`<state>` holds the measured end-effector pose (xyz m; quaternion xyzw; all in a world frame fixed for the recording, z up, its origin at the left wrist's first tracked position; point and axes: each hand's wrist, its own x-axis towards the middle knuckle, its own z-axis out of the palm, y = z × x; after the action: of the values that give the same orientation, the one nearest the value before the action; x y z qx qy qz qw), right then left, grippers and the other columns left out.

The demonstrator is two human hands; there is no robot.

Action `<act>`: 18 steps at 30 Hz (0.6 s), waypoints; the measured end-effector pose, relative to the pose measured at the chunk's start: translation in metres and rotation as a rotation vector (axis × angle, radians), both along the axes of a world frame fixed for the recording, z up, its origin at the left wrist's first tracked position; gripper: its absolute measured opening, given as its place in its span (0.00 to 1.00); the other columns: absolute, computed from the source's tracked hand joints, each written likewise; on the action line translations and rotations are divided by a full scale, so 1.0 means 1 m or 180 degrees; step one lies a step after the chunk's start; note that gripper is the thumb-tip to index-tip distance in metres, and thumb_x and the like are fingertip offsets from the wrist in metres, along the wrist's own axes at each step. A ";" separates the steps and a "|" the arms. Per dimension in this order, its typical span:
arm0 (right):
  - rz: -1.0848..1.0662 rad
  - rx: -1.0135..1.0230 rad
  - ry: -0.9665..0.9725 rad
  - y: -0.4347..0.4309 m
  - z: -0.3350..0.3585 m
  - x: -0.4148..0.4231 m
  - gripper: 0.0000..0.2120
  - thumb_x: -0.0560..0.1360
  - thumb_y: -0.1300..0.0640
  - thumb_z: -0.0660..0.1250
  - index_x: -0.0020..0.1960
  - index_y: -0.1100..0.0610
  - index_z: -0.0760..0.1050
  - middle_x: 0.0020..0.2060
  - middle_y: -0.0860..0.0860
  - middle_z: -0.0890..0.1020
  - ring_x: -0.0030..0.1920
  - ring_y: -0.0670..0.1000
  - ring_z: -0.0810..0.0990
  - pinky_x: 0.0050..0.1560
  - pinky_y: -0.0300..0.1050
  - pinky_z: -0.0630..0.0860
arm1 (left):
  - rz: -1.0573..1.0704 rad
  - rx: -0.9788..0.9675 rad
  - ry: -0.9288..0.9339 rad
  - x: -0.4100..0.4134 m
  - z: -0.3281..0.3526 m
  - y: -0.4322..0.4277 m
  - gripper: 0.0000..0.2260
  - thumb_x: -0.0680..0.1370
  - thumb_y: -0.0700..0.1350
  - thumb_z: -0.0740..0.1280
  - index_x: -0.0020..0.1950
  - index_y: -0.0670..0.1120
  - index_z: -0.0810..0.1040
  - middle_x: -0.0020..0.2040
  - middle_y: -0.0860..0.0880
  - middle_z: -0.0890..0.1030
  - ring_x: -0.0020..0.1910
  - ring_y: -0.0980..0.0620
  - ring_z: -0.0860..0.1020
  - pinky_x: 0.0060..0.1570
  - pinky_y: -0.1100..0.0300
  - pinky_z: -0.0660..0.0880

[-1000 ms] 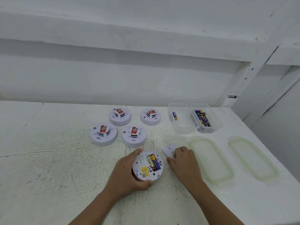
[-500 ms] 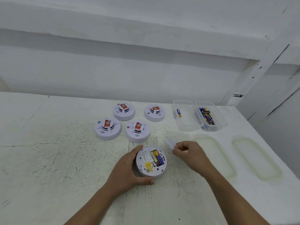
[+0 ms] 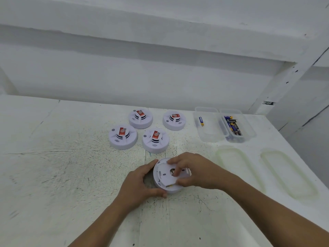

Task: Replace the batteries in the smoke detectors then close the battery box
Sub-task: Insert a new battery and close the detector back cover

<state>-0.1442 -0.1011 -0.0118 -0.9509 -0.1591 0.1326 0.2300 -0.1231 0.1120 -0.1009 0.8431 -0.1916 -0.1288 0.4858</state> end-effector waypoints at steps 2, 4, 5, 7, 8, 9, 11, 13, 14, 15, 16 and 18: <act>0.0146 -0.0125 -0.0020 0.002 0.001 0.001 0.11 0.72 0.56 0.71 0.54 0.55 0.81 0.66 0.43 0.73 0.64 0.41 0.68 0.60 0.32 0.62 | 0.0012 0.0016 -0.0028 0.000 0.000 0.000 0.45 0.54 0.58 0.82 0.69 0.59 0.70 0.57 0.67 0.76 0.56 0.70 0.73 0.52 0.76 0.67; 0.0248 -0.0207 -0.0015 0.004 0.000 0.004 0.11 0.72 0.56 0.71 0.54 0.55 0.81 0.67 0.43 0.73 0.65 0.42 0.68 0.62 0.33 0.62 | 0.0032 0.0031 -0.0063 0.001 0.000 0.000 0.45 0.54 0.56 0.82 0.69 0.59 0.70 0.56 0.68 0.75 0.55 0.71 0.72 0.50 0.78 0.66; 0.0284 -0.0234 -0.0008 0.005 0.000 0.005 0.11 0.73 0.56 0.70 0.54 0.55 0.81 0.67 0.42 0.72 0.66 0.42 0.68 0.62 0.33 0.61 | 0.0035 0.0037 -0.0072 0.001 0.001 -0.001 0.44 0.54 0.56 0.82 0.69 0.59 0.70 0.56 0.69 0.75 0.55 0.72 0.72 0.49 0.79 0.66; 0.0330 -0.0255 0.0025 0.004 0.000 0.007 0.10 0.73 0.57 0.70 0.54 0.55 0.81 0.68 0.43 0.72 0.67 0.41 0.68 0.63 0.33 0.61 | 0.0027 0.0043 -0.0081 0.001 0.001 -0.001 0.44 0.54 0.56 0.82 0.68 0.61 0.69 0.55 0.70 0.74 0.55 0.73 0.71 0.49 0.79 0.66; 0.0338 -0.0236 0.0046 0.003 0.000 0.008 0.10 0.73 0.57 0.70 0.54 0.56 0.81 0.68 0.43 0.72 0.67 0.41 0.68 0.64 0.34 0.62 | 0.0024 0.0041 -0.0077 0.001 0.001 -0.001 0.44 0.54 0.56 0.82 0.68 0.62 0.69 0.55 0.70 0.74 0.55 0.73 0.71 0.50 0.80 0.66; 0.0337 -0.0200 0.0069 0.003 0.000 0.009 0.10 0.73 0.58 0.70 0.54 0.56 0.81 0.68 0.43 0.73 0.68 0.41 0.68 0.65 0.35 0.63 | 0.0026 0.0036 -0.0067 0.001 0.001 -0.001 0.44 0.54 0.57 0.82 0.67 0.62 0.69 0.55 0.70 0.74 0.55 0.73 0.71 0.50 0.80 0.66; 0.0338 -0.0119 0.0096 0.003 -0.001 0.009 0.10 0.72 0.60 0.70 0.53 0.56 0.80 0.68 0.44 0.73 0.69 0.42 0.68 0.66 0.36 0.63 | 0.0031 0.0024 -0.0060 0.001 0.001 -0.001 0.44 0.53 0.57 0.82 0.67 0.63 0.69 0.55 0.70 0.75 0.55 0.72 0.72 0.50 0.79 0.66; 0.0380 -0.0070 0.0076 0.002 -0.003 0.009 0.10 0.73 0.62 0.69 0.53 0.56 0.80 0.68 0.44 0.73 0.69 0.42 0.67 0.66 0.36 0.63 | 0.0032 0.0018 -0.0060 0.001 0.001 -0.001 0.43 0.53 0.57 0.82 0.66 0.65 0.69 0.55 0.70 0.76 0.55 0.71 0.72 0.50 0.78 0.66; 0.0398 -0.0051 0.0067 0.002 -0.004 0.009 0.10 0.73 0.62 0.69 0.53 0.56 0.79 0.68 0.44 0.72 0.69 0.42 0.67 0.66 0.35 0.63 | 0.0038 0.0016 -0.0065 0.001 0.001 -0.001 0.42 0.53 0.57 0.82 0.64 0.68 0.69 0.54 0.70 0.76 0.55 0.71 0.72 0.51 0.78 0.67; 0.0404 -0.0024 0.0066 0.001 -0.006 0.009 0.10 0.73 0.62 0.69 0.53 0.57 0.79 0.68 0.44 0.72 0.69 0.42 0.67 0.65 0.35 0.63 | 0.0045 0.0014 -0.0071 0.002 0.002 -0.001 0.41 0.53 0.58 0.82 0.62 0.71 0.68 0.53 0.71 0.76 0.55 0.71 0.72 0.51 0.77 0.67; 0.0407 0.0007 0.0070 0.000 -0.007 0.010 0.10 0.73 0.62 0.69 0.53 0.57 0.79 0.68 0.44 0.73 0.70 0.41 0.67 0.66 0.35 0.63 | 0.0046 0.0017 -0.0076 0.002 0.002 -0.001 0.40 0.52 0.58 0.82 0.59 0.73 0.67 0.53 0.72 0.76 0.55 0.71 0.72 0.51 0.77 0.67; 0.0418 0.0050 0.0072 -0.001 -0.010 0.011 0.09 0.73 0.63 0.69 0.53 0.57 0.80 0.68 0.44 0.73 0.70 0.41 0.66 0.66 0.35 0.63 | 0.0035 0.0027 -0.0084 0.002 0.003 -0.001 0.40 0.52 0.58 0.82 0.58 0.74 0.66 0.53 0.71 0.76 0.56 0.71 0.72 0.51 0.76 0.67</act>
<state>-0.1327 -0.1024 -0.0222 -0.9350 -0.2195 0.1568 0.2300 -0.1211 0.1105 -0.0979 0.8478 -0.1927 -0.1158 0.4803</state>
